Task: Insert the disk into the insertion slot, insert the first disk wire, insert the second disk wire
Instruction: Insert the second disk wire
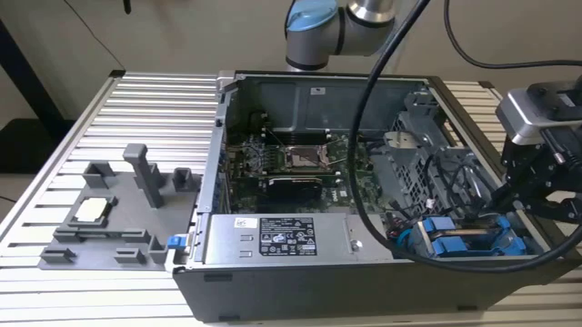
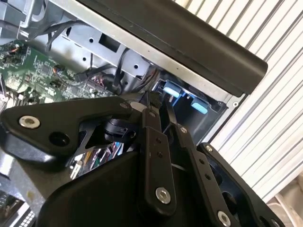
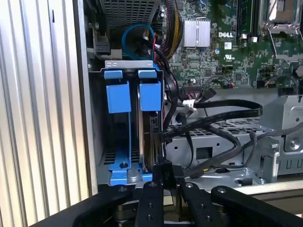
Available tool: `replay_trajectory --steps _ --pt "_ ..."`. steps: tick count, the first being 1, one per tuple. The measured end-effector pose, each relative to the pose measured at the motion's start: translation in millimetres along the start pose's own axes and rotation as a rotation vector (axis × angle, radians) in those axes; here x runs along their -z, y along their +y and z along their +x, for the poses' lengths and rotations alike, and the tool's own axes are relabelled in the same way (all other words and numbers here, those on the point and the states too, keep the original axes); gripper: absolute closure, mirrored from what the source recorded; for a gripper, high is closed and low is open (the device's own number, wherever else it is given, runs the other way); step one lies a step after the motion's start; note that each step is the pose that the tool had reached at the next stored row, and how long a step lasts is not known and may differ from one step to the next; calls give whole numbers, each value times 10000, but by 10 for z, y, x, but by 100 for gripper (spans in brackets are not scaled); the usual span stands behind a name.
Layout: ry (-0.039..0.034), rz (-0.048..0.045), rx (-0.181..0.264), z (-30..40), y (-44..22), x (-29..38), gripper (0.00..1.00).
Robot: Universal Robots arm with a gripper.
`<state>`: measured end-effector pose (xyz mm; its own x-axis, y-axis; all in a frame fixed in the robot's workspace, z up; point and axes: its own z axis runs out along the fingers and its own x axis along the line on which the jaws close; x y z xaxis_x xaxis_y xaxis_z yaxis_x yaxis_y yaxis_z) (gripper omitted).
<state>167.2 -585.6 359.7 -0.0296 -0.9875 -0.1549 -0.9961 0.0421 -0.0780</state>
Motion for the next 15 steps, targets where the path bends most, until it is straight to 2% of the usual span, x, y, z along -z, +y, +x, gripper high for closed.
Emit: replay_trajectory --steps 2,5,6,10,13,15 --pt "-2 -119 -22 1 -15 -12 80" --pt "-7 -352 -65 3 -27 -23 80" --pt "-16 -399 -75 3 -35 -31 80" --pt "-53 -522 -107 10 -71 -67 80" --pt "-141 -556 -143 15 -77 -85 80" --pt "-156 -557 -145 15 -77 -86 80"
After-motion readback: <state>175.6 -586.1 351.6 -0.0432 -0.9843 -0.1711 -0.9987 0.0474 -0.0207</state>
